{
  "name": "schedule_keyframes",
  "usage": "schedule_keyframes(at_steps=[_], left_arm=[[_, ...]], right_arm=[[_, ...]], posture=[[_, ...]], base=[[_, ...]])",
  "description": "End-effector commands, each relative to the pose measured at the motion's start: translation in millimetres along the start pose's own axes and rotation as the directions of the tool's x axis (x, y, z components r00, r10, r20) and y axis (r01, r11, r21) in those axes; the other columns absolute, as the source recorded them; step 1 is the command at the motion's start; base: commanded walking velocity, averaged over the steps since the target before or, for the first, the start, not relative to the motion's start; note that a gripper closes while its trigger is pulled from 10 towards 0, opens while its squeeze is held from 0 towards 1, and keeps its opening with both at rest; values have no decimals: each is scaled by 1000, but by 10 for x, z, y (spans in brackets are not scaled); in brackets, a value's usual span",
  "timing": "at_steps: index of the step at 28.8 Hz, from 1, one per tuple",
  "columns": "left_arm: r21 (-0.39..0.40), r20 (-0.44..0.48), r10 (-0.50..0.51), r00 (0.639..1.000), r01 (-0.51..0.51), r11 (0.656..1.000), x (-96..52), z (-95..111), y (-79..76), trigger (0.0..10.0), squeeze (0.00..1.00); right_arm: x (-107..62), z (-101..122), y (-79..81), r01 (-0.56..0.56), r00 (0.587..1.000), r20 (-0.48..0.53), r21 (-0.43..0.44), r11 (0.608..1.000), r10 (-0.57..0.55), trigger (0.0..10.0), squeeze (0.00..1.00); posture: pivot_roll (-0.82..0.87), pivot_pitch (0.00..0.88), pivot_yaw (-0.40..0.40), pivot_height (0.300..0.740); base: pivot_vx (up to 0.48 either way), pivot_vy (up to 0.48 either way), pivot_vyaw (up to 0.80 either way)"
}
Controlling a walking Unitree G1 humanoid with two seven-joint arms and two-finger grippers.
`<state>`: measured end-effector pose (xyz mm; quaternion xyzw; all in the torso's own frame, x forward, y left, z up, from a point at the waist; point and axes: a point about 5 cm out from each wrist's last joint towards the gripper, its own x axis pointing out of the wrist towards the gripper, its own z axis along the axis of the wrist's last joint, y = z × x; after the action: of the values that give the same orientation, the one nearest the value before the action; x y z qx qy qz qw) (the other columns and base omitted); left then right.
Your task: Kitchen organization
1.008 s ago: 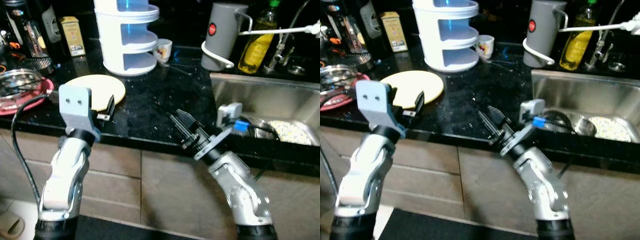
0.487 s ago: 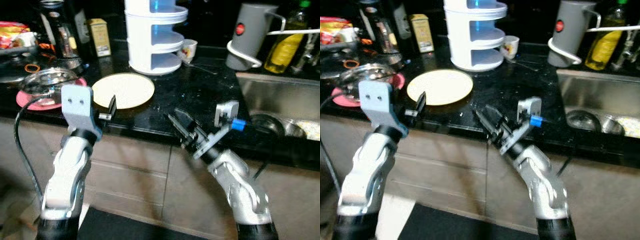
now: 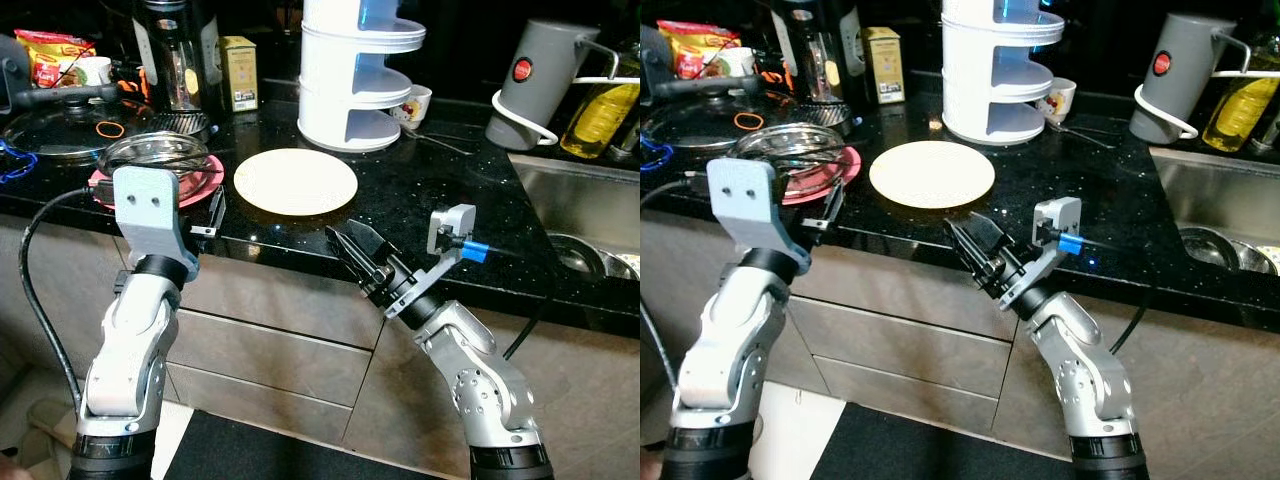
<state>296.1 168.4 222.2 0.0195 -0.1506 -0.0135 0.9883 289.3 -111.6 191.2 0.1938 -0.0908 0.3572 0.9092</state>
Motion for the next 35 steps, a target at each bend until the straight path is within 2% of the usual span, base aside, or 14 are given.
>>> schedule_keyframes(at_steps=[1,6,15,21,23,24,27,29,35], left_arm=[[-2,-24,-12,1000,12,1000,-8,-38,-20,10000,0],[-4,-31,5,1000,-5,1000,10,-43,5,10000,0],[-19,-19,45,999,-45,999,24,-35,70,10000,0],[30,-34,77,996,-76,997,37,-79,163,10000,0],[85,-41,94,995,-90,992,51,-116,256,10000,0],[85,-41,94,995,-90,992,51,-116,256,10000,0],[149,-46,146,988,-137,979,84,-148,467,10000,0],[156,-44,159,986,-151,976,98,-144,534,10000,0],[146,-22,153,988,-148,978,104,-91,519,10000,0]], right_arm=[[-25,13,-9,8,1000,1,-1,1000,-8,10000,0],[-32,10,-8,12,1000,0,-1,1000,-12,10000,0],[-34,9,-14,15,1000,-2,-2,1000,-15,10000,0],[-35,6,-18,14,1000,-9,-13,1000,-14,10000,0],[-35,1,-19,14,1000,-15,-22,1000,-15,10000,0],[-35,1,-19,14,1000,-15,-22,1000,-15,10000,0],[-40,-1,-40,25,999,-22,-30,999,-26,10000,0],[-43,2,-49,29,999,-22,-33,999,-30,10000,0],[-42,5,-53,29,999,-23,-35,999,-30,10000,0]], posture=[[-63,0,-43,740],[-63,0,-41,740],[-63,0,-43,740],[-66,0,-44,740],[-67,0,-43,740],[-67,0,-43,740],[-69,0,-43,740],[-70,0,-42,740],[-73,0,-43,740]], base=[[0,0,0],[0,-463,0],[0,0,0],[0,0,0],[0,0,0],[0,0,0],[0,0,0],[0,0,0],[0,0,0]])
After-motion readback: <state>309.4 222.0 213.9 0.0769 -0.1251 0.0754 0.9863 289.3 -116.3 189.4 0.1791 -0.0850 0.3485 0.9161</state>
